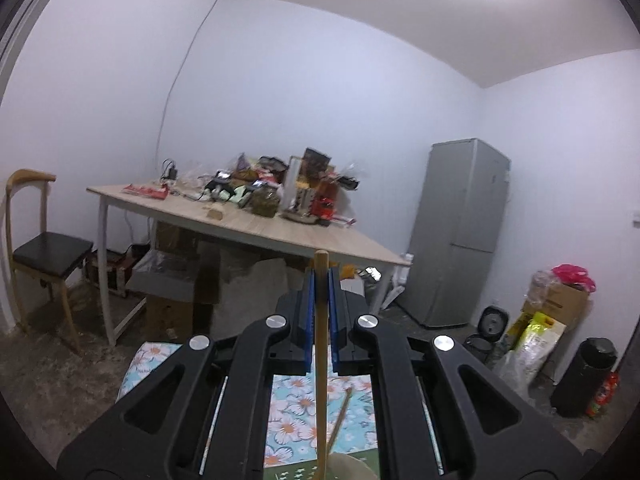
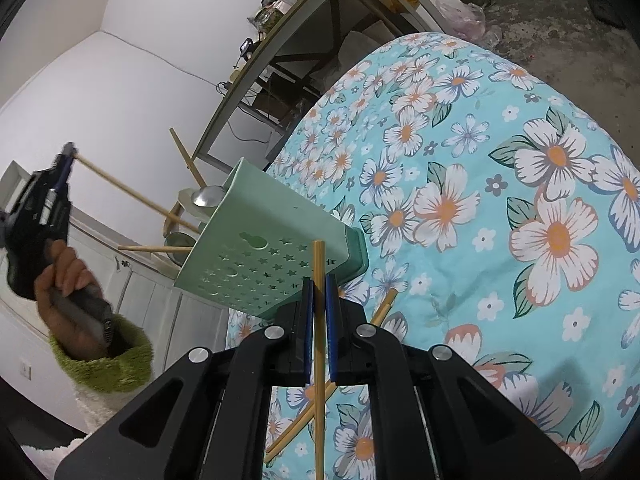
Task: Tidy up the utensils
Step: 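Lower the left gripper's chopstick into the green holder and open it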
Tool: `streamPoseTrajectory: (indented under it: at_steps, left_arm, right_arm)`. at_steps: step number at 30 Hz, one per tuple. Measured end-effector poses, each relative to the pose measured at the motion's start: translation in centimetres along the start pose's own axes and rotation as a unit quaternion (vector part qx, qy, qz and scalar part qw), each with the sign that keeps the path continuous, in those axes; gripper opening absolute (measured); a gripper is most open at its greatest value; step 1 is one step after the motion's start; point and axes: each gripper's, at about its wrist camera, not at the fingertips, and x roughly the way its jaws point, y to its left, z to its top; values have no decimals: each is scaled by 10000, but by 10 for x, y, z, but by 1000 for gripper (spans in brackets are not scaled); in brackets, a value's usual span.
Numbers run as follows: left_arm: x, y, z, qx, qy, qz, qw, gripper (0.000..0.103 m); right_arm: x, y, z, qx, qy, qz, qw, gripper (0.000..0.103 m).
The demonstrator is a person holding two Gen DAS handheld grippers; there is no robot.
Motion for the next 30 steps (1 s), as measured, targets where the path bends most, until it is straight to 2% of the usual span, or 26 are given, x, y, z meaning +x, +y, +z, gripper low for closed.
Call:
streamPoseTrajectory:
  at_steps: [9,15,16,17,19,30]
  left_arm:
    - [28,10,-37,-205,264,193,9993,6]
    - [34,13,-58,-283,598,107,9977,7]
    - [33,15,-59,-297,635,64,9975,13]
    - [31,16,-60,-301,653,60,9974,23]
    - [26,18,-61,-310,634,54,9975,33]
    - [-20,22,-56,-227,472,-51,9986,44]
  right_arm:
    - [1,-3,1,32,25,19,10000,6]
    - [0,-4,1,38,17,27,10000,6]
    - [0,-4,1,33,16,25,10000,6]
    - [0,-3,1,27,12,23,10000,6]
    - [-1,-2,1,19,1,22,10000,6]
    - [-19,23,3,-336,-240,-28,9991,6]
